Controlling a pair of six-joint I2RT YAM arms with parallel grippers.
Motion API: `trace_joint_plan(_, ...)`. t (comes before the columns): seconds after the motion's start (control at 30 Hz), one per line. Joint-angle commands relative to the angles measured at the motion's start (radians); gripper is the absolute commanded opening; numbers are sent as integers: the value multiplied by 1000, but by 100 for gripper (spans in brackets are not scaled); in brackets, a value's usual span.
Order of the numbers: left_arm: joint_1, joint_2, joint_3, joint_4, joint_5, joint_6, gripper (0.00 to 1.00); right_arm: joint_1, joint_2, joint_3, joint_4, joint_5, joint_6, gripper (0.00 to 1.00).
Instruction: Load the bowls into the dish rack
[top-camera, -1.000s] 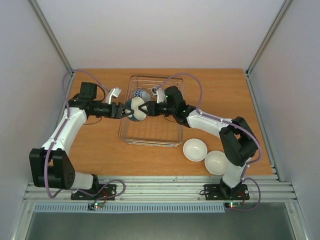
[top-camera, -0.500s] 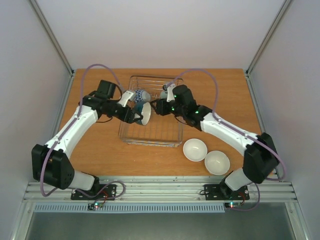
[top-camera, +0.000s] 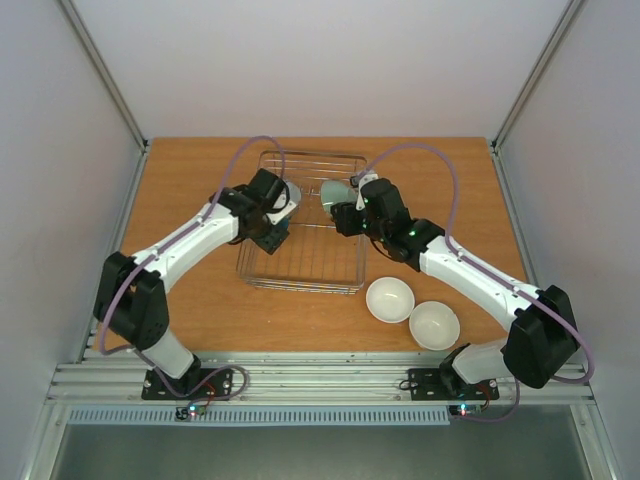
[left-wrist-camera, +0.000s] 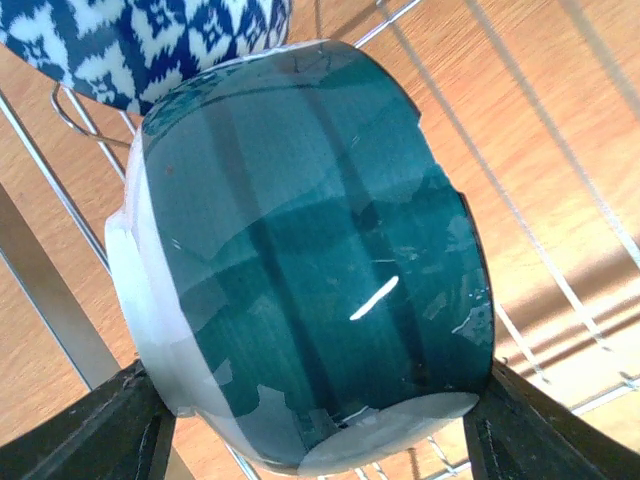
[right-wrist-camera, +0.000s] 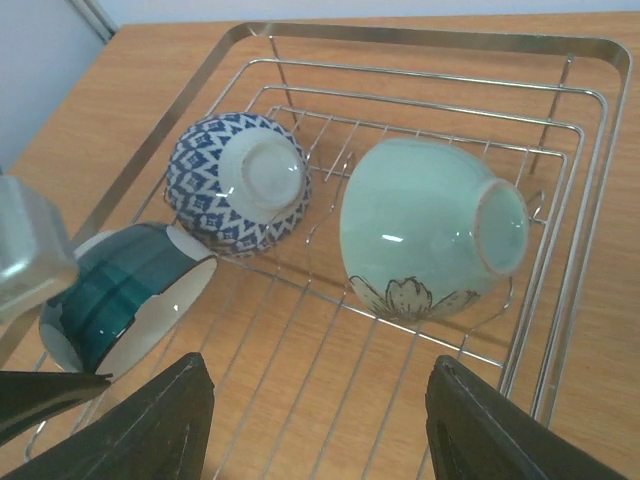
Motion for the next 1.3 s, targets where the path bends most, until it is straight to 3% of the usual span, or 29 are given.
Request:
trace_joint_plan(0.0, -28, 45, 56, 15, -211, 25, 0, -8, -15, -19, -6, 40, -8, 59)
trace_joint_plan(0.33, -112, 104, 25, 54, -386, 72, 0, -25, -2, -40, 8, 26, 4, 59)
trace_joint_plan(0.67, -247, 213, 26, 38, -473, 106, 0, -31, -21, -52, 10, 28, 2, 59)
trace_joint_plan(0.97, -328, 302, 8, 35, -482, 98, 0, -39, -37, -67, 12, 43, 6, 59)
trace_joint_plan(1.27, -336, 329, -47, 96, -448, 61, 0, -63, -99, -82, -5, 80, 2, 60)
